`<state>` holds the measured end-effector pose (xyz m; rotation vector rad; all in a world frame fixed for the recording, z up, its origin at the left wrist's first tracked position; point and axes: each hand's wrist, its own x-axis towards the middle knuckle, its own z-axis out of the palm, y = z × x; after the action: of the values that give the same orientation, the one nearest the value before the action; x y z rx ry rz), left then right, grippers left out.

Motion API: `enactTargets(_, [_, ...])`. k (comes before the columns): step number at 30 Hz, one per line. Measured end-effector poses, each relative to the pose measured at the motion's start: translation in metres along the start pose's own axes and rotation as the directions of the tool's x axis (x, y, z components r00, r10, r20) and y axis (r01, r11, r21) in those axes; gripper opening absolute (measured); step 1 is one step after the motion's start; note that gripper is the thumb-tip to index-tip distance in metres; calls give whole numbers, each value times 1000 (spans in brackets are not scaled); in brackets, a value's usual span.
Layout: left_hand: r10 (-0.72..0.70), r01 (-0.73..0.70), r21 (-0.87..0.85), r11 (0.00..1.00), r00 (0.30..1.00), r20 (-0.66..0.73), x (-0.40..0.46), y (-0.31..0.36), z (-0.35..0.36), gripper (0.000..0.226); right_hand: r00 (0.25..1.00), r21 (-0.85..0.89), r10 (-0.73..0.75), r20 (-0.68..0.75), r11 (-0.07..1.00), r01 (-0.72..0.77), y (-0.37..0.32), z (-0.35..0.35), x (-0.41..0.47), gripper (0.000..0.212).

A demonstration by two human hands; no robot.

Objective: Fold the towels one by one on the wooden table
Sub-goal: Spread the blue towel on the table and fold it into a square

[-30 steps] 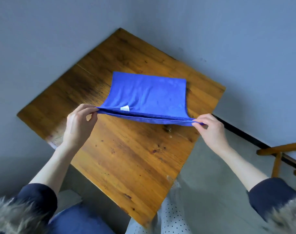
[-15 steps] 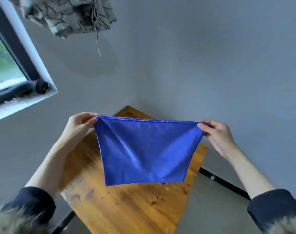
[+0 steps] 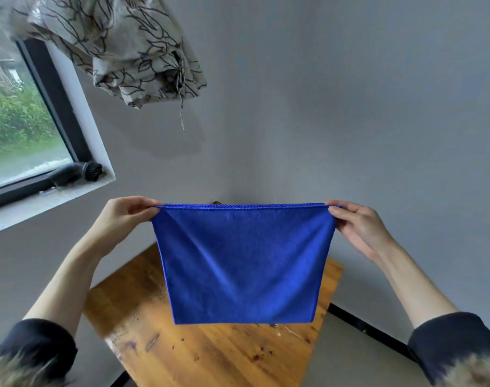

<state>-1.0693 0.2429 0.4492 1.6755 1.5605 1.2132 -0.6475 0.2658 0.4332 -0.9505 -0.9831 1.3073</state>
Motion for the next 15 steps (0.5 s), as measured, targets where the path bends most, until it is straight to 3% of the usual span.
enactTargets(7, [41,-39,52,998,998,-43,-5,-1,-3,17,998,36,16,53,999,-18,-6,-3,-5,26])
enactTargets(11, [32,-30,35,999,998,-52,-8,-4,-3,25,998,-60,62,19,996,-61,-3,-8,-2,21])
enactTargets(15, [-36,40,168,985,999,-29,-2,-15,5,16,994,-154,105,-43,982,-110,5,-8,8,13])
